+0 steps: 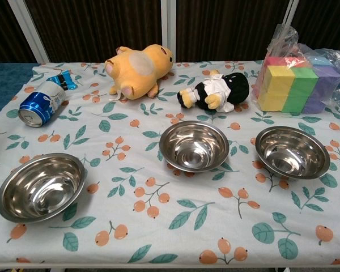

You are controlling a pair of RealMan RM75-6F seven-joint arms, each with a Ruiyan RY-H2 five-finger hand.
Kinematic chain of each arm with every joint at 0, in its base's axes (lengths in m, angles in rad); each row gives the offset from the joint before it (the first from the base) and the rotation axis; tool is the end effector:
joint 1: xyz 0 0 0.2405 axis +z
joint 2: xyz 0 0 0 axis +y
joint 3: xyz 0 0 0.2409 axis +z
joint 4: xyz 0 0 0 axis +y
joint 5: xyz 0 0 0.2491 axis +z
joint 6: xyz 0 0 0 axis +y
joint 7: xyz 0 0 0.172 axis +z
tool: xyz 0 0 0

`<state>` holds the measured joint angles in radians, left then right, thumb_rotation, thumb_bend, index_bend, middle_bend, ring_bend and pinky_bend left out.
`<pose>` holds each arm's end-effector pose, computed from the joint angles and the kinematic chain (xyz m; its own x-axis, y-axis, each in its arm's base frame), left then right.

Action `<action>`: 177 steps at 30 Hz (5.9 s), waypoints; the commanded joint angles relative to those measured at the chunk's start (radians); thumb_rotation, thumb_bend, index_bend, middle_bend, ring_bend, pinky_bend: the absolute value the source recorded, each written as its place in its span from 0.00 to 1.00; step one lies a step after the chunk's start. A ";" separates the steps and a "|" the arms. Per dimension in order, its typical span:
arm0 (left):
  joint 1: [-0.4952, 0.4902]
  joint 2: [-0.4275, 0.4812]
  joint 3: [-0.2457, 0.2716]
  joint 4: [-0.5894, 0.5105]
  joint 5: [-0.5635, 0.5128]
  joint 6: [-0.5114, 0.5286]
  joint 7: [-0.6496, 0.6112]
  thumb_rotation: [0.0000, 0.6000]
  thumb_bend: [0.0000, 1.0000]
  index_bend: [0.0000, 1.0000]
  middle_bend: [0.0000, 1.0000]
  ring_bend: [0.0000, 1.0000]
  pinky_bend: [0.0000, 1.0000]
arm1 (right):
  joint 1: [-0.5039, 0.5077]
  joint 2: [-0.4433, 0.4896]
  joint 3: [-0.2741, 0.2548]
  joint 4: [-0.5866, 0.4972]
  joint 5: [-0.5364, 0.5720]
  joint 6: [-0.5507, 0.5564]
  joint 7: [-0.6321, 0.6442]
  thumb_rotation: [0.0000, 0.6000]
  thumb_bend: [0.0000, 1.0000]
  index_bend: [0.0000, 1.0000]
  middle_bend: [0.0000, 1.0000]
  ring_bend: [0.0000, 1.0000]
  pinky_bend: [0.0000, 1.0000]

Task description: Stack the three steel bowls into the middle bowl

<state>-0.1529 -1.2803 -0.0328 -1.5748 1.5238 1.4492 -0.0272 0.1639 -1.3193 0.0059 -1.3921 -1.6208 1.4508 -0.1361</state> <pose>-0.2822 0.2249 0.0583 0.2602 0.0482 0.9643 0.9620 -0.0985 -0.2547 -0.3052 -0.2249 0.0528 0.5490 -0.0167 0.8356 -0.8206 -0.2005 0.5351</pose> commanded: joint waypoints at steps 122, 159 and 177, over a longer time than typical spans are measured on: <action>0.014 0.046 -0.047 0.083 -0.026 0.056 -0.078 1.00 0.06 0.29 0.30 0.19 0.28 | 0.479 -0.331 0.076 -0.134 -0.053 -0.362 -0.316 1.00 0.00 0.25 0.30 0.68 0.75; -0.165 0.069 0.181 -0.036 0.273 -0.243 0.226 1.00 0.14 0.39 0.42 0.38 0.50 | 0.351 0.030 0.208 -0.490 0.032 -0.107 -0.246 1.00 0.00 0.23 0.31 0.49 0.66; -0.153 -0.094 0.262 0.190 0.440 -0.114 0.043 1.00 0.19 0.42 0.43 0.47 0.59 | 0.318 0.052 0.181 -0.527 0.036 -0.094 -0.288 1.00 0.00 0.23 0.31 0.50 0.66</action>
<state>-0.2995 -1.3594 0.2247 -1.4046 1.9533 1.3302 0.0330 0.4823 -1.2678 0.1875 -1.9189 -1.5844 1.3563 -0.4236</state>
